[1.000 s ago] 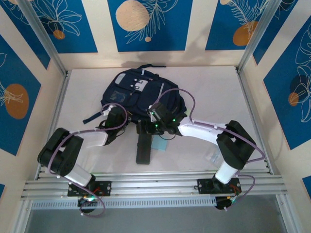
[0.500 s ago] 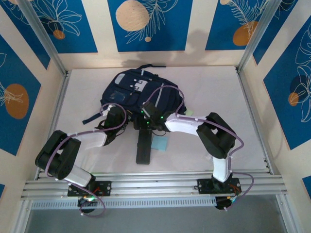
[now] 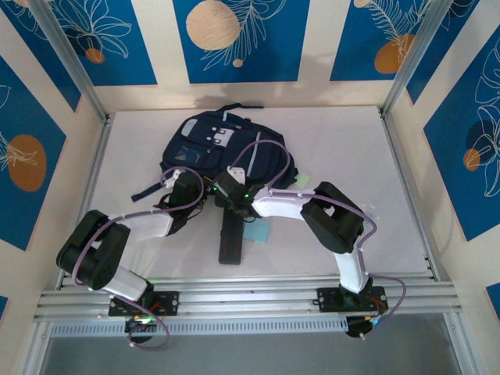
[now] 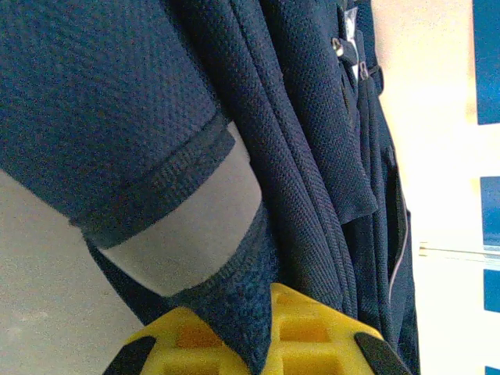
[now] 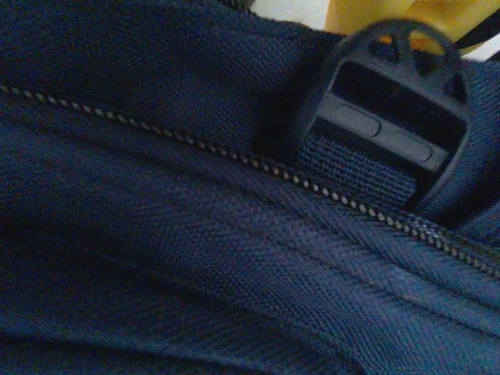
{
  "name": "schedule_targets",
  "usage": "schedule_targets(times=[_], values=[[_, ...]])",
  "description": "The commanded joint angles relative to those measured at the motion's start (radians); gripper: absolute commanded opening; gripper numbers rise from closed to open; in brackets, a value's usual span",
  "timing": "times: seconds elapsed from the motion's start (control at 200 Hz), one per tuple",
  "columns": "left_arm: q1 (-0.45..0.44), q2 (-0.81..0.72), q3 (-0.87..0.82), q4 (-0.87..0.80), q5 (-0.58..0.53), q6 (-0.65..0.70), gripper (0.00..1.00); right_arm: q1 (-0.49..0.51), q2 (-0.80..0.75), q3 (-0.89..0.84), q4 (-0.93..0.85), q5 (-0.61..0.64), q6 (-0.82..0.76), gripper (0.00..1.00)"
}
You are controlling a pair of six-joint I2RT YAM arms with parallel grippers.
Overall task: Pack the student bag
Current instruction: Zip the student bag at the top-center of the table.
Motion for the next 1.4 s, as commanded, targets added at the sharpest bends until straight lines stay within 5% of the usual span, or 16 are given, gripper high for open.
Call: schedule_targets(times=[0.0, 0.495, 0.915, 1.095, 1.395], values=[[-0.046, -0.036, 0.028, 0.113, 0.095, -0.028, 0.0, -0.013, 0.047, 0.071, 0.08, 0.131, 0.027, 0.46], [-0.034, -0.008, 0.024, 0.129, 0.076, -0.02, 0.0, -0.082, -0.093, -0.097, 0.222, -0.055, -0.06, 0.0], [0.045, 0.055, 0.045, 0.116, 0.06, 0.084, 0.0, -0.21, -0.206, -0.177, -0.116, -0.583, -0.148, 0.0], [0.063, 0.078, 0.06, 0.122, 0.08, 0.108, 0.0, -0.27, -0.206, -0.147, -0.332, -0.674, -0.194, 0.0], [0.14, 0.068, 0.068, 0.068, 0.126, 0.187, 0.0, -0.365, -0.213, -0.063, -0.624, -0.605, -0.405, 0.0]])
